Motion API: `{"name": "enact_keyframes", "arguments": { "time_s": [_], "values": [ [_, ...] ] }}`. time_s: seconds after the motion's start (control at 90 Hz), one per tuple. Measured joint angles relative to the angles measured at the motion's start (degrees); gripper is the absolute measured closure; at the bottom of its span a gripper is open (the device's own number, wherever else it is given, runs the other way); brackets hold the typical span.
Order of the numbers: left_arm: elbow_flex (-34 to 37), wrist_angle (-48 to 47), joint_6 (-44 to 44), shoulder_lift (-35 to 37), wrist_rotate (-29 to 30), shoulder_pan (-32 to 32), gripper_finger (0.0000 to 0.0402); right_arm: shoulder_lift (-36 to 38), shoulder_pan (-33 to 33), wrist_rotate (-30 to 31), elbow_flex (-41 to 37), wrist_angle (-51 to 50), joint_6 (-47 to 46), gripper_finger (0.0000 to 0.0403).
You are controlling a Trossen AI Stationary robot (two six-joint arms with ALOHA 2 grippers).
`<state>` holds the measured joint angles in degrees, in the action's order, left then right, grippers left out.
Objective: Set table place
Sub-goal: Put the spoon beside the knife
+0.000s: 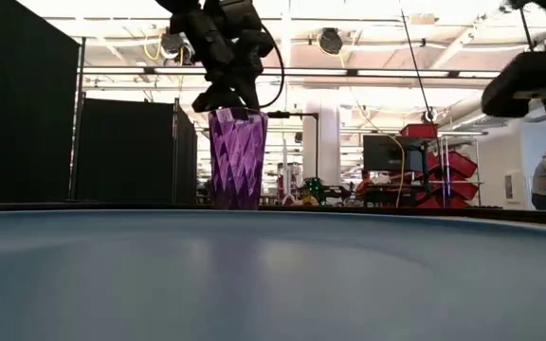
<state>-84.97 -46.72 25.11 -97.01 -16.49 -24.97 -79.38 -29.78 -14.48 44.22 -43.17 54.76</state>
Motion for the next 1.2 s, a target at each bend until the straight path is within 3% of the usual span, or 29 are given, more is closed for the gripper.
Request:
{"name": "enact_keyframes", "arguments": {
  "time_s": [0.156, 0.5, 0.967, 1.2],
  "values": [
    [0.0, -0.04, 0.01, 0.0, 0.0, 0.3, 0.0309, -3.6, -2.2, 0.86, 4.08, -4.43, 2.95, 0.0403],
    [0.02, -0.06, -0.38, 0.0, 0.02, 1.32, 0.0309, -10.46, -2.5, 2.42, 4.16, 1.19, 3.18, 0.0403],
    [0.02, -0.26, -0.42, 0.0, -0.26, 2.14, 0.0309, -11.35, -1.42, 2.71, 4.16, 4.29, -0.08, 0.0402],
    [0.04, -0.26, -0.4, 0.0, -0.26, 2.14, 0.0309, -11.33, -1.99, 5.23, 4.16, 4.44, -3.1, 0.0376]
  ]
}}
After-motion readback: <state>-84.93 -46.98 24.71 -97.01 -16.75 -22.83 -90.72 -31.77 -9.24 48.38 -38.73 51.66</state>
